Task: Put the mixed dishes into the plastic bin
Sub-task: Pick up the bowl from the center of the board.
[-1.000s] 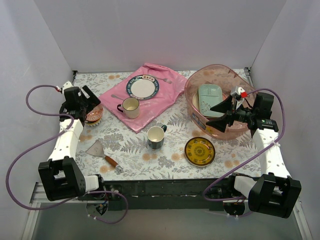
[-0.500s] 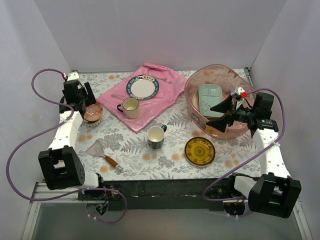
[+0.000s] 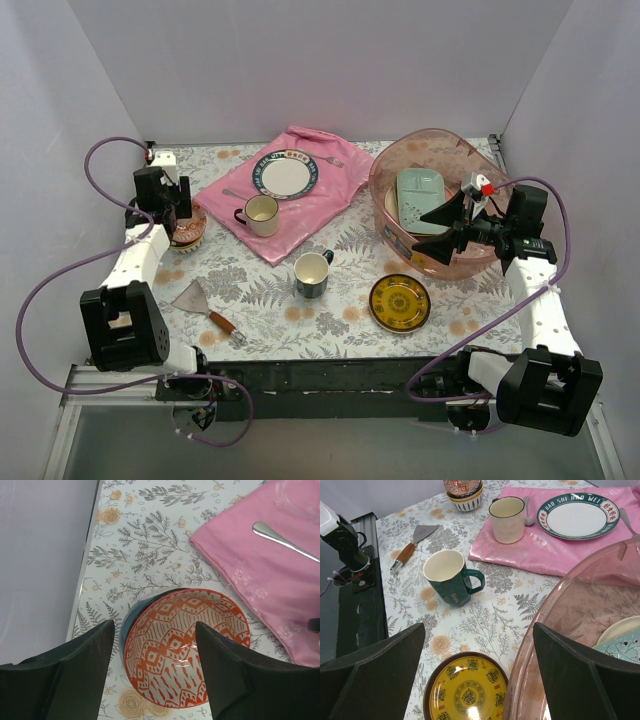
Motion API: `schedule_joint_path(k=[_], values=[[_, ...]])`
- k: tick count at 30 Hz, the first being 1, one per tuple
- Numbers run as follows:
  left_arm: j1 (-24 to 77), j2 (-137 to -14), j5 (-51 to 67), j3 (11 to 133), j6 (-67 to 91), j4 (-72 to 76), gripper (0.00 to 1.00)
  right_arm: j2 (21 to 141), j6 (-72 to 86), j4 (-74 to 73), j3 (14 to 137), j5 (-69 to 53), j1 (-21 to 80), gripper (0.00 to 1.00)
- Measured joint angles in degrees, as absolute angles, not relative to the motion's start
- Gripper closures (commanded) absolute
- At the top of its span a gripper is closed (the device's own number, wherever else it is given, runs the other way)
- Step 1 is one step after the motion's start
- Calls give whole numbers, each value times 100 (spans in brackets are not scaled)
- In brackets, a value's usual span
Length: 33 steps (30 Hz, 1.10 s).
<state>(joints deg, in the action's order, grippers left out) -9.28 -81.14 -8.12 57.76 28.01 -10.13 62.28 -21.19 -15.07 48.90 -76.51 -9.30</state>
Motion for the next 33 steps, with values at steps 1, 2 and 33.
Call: schedule_joint_path(k=[1, 2, 33], values=[[-928, -8178, -814, 5776, 2766, -993, 41, 6228, -2119, -1511, 4890, -7651, -930, 4], [-928, -8259, -812, 5778, 2729, -980, 43, 6228, -2121, -1520, 4890, -7651, -930, 4], [-967, -8766, -978, 5975, 2462, -1009, 100, 6228, -2252, -1656, 4890, -7653, -930, 4]])
